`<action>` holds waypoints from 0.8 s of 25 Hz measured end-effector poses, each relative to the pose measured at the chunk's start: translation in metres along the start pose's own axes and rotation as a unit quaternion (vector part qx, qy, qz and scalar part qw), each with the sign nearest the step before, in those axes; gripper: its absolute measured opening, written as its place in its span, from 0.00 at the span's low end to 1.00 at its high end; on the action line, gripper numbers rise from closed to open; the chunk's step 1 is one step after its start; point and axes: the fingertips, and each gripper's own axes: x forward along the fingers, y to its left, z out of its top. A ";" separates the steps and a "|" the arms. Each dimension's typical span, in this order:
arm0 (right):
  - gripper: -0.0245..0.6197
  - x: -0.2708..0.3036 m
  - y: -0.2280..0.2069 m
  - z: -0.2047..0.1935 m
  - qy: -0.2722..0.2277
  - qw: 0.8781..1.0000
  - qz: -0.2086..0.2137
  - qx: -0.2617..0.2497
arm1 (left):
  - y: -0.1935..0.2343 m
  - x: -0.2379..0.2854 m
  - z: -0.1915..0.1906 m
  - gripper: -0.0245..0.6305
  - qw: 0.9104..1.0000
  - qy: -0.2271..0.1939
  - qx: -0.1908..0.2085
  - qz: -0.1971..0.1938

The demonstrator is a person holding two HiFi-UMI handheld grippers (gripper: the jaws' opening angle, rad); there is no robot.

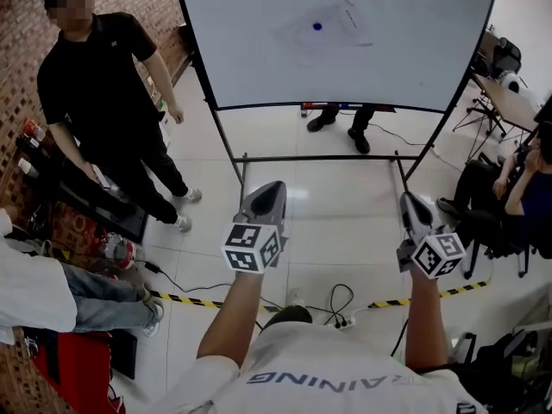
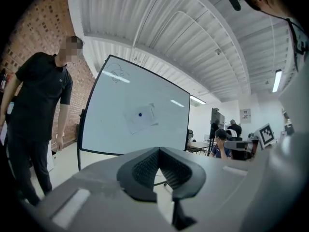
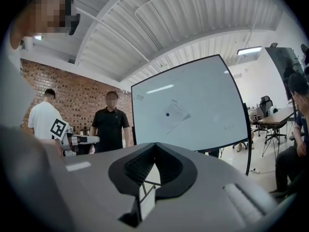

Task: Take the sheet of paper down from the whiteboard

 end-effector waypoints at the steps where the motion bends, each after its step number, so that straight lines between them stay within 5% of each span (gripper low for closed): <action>1: 0.05 0.019 -0.004 0.006 -0.003 1.000 -0.001 -0.002 | 0.012 0.013 0.005 0.04 1.000 -0.001 0.002 0.000; 10: 0.05 0.124 -0.027 0.030 -0.011 1.000 -0.004 -0.009 | 0.078 0.097 0.033 0.04 1.000 -0.001 0.006 -0.012; 20: 0.05 0.184 -0.058 0.040 -0.012 1.000 0.004 -0.013 | 0.105 0.156 0.037 0.04 1.000 -0.002 -0.002 -0.013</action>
